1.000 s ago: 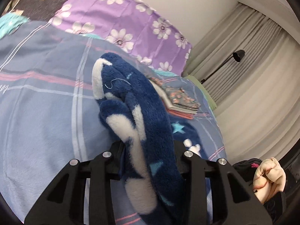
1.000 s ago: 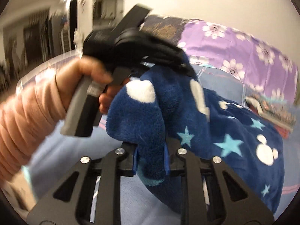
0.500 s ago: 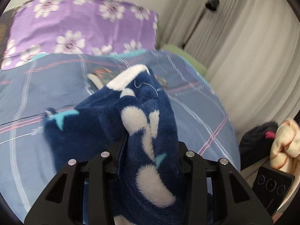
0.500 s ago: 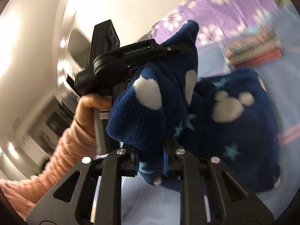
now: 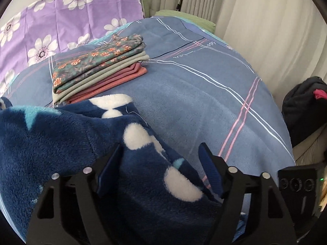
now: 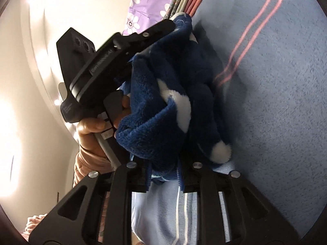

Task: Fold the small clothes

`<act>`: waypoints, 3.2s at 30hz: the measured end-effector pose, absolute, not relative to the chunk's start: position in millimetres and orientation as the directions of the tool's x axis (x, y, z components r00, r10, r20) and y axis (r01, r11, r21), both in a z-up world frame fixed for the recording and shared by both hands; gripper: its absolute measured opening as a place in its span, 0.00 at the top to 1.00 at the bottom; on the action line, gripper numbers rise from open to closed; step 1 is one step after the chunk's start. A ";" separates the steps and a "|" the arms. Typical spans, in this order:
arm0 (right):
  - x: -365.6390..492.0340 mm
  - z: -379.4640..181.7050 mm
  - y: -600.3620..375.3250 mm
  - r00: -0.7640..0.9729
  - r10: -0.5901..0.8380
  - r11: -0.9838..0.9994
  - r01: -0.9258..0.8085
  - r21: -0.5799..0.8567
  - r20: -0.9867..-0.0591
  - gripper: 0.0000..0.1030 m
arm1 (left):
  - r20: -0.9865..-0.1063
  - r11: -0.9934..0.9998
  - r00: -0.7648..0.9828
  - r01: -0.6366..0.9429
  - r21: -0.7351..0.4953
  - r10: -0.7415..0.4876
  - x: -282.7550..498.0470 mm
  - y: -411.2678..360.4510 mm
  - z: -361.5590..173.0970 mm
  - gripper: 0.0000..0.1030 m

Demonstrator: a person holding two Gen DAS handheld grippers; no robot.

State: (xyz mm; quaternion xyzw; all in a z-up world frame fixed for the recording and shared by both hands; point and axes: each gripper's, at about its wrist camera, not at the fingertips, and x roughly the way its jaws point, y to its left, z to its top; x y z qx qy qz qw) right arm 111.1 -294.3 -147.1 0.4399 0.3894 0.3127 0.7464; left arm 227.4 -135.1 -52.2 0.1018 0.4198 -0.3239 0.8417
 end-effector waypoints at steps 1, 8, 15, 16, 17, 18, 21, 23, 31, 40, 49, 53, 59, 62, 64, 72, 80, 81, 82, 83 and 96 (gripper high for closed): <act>107.8 -138.6 -291.5 0.516 0.790 0.461 -0.143 0.876 -0.332 0.68 | -0.770 0.768 0.438 0.632 -0.103 -0.464 227.6 -134.9 -51.5 0.25; 111.0 -113.6 -279.3 0.579 0.668 0.636 -0.119 0.762 -0.467 0.49 | -0.756 0.753 0.438 0.649 -0.108 -0.486 222.7 -138.2 -51.7 0.24; 101.6 -133.2 -295.3 0.580 0.666 0.600 -0.041 0.799 -0.470 0.78 | -0.630 0.725 0.468 0.650 -0.229 -0.619 199.7 -98.6 0.7 0.24; 100.5 -134.7 -297.1 0.577 0.673 0.588 -0.037 0.808 -0.463 0.78 | -0.611 0.733 0.510 0.656 -0.179 -0.605 191.5 -89.7 12.4 0.24; 100.3 -136.7 -299.4 0.576 0.680 0.574 -0.032 0.818 -0.455 0.79 | -0.596 0.752 0.564 0.651 -0.104 -0.571 183.6 -77.9 23.3 0.26; 99.5 -136.7 -300.3 0.576 0.681 0.571 -0.030 0.821 -0.452 0.79 | -0.590 0.764 0.596 0.642 -0.057 -0.545 180.1 -69.2 27.9 0.34; 100.2 -132.4 -297.0 0.583 0.661 0.608 -0.045 0.793 -0.474 0.79 | -0.613 0.815 0.653 0.579 0.026 -0.444 182.4 -33.9 26.9 0.62; 98.2 -122.9 -290.6 0.593 0.625 0.663 -0.060 0.746 -0.507 0.77 | -0.656 0.826 0.603 0.561 -0.057 -0.455 192.1 -13.3 10.6 0.73; 62.5 -38.4 -272.8 0.808 0.358 0.897 -0.157 0.414 -0.468 0.54 | -0.742 0.792 0.532 0.610 0.001 -0.409 217.9 -47.6 -45.3 0.73; 132.6 -82.7 -213.7 0.720 0.318 0.944 -0.180 0.276 -0.617 0.50 | -0.747 0.771 0.514 0.637 0.005 -0.420 227.5 -58.6 -52.1 0.72; 134.6 -93.2 -206.6 0.696 0.296 0.955 -0.194 0.225 -0.654 0.44 | -0.690 0.751 0.532 0.660 -0.025 -0.491 226.9 -42.3 -26.1 0.64; 132.9 -92.8 -213.1 0.685 0.328 0.943 -0.203 0.262 -0.650 0.44 | -0.611 0.841 0.678 0.540 0.035 -0.410 244.1 -20.2 -3.3 0.44; 123.1 -87.0 -208.9 0.686 0.324 0.945 -0.198 0.261 -0.652 0.44 | -0.750 0.919 0.622 0.391 0.047 -0.226 319.1 3.2 -75.7 0.21; 127.8 -87.1 -210.0 0.680 0.325 0.944 -0.191 0.269 -0.657 0.44 | -0.754 0.933 0.579 0.337 -0.126 -0.311 331.8 16.9 -87.3 0.17; 128.0 -87.9 -211.6 0.675 0.336 0.940 -0.202 0.274 -0.656 0.44 | -0.755 0.932 0.588 0.351 -0.086 -0.291 328.6 12.0 -85.4 0.16; 124.8 -91.1 -214.4 0.678 0.345 0.937 -0.207 0.281 -0.649 0.44 | -0.664 0.925 0.673 0.371 -0.078 -0.326 296.7 20.9 -36.3 0.16; 124.3 -90.3 -214.0 0.679 0.344 0.937 -0.204 0.284 -0.648 0.44 | -0.624 0.817 0.589 0.558 -0.147 -0.514 246.5 -4.8 0.2 0.13; 124.1 -90.3 -214.0 0.680 0.344 0.937 -0.204 0.284 -0.647 0.44 | -0.675 0.821 0.554 0.555 -0.137 -0.487 250.9 -14.9 -14.3 0.13; 124.1 -90.3 -213.9 0.681 0.347 0.936 -0.206 0.285 -0.646 0.44 | -0.733 0.833 0.522 0.542 -0.108 -0.435 256.6 -25.4 -33.9 0.13; 124.6 -90.4 -213.8 0.681 0.349 0.935 -0.209 0.286 -0.643 0.44 | -0.763 0.843 0.550 0.538 0.012 -0.340 257.5 -41.1 -59.8 0.09; 123.1 -91.2 -219.3 0.673 0.370 0.927 -0.223 0.301 -0.641 0.44 | -0.678 0.866 0.675 0.487 0.112 -0.292 222.4 -41.0 -36.4 0.08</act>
